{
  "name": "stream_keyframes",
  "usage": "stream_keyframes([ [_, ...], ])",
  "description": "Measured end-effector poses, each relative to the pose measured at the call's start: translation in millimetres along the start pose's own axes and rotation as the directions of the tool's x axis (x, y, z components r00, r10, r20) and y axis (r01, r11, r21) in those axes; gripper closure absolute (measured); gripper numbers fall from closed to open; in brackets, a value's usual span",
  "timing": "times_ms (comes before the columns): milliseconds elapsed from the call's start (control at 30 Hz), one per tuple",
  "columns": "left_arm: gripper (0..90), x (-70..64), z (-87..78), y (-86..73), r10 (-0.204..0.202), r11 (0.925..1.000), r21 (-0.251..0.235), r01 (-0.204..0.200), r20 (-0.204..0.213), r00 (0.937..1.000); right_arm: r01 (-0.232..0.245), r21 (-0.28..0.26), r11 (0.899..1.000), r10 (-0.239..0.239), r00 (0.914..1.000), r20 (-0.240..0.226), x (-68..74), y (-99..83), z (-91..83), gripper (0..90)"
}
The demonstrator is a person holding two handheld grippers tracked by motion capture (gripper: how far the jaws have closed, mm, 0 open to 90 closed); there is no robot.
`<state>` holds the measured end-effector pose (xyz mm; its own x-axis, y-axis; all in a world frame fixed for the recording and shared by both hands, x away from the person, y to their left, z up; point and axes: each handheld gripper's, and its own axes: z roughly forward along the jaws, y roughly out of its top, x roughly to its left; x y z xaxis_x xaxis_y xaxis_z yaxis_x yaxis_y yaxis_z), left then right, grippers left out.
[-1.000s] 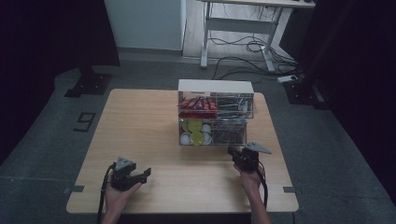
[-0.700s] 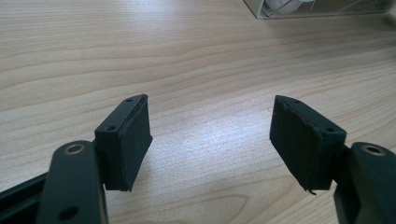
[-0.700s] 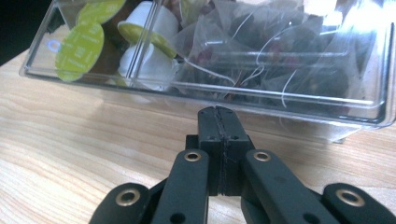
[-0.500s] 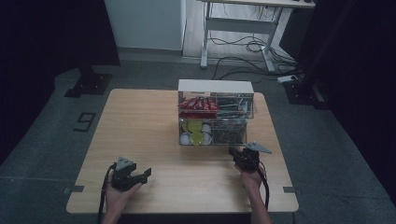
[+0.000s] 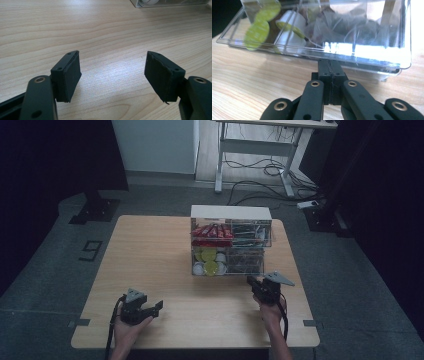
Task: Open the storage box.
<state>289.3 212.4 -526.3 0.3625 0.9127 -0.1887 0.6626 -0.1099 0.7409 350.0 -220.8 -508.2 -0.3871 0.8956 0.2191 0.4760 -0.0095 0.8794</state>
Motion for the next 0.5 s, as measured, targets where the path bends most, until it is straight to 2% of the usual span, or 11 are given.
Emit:
stream_keyframes([
  [500,29.2,-0.9,2.5,-0.8,0.007,0.9999,0.012,-0.007,-0.003,1.0,-0.005,-0.04,0.999,0.005,0.9999,-0.015,-0.4,12.0,-4.4,89.1],
])
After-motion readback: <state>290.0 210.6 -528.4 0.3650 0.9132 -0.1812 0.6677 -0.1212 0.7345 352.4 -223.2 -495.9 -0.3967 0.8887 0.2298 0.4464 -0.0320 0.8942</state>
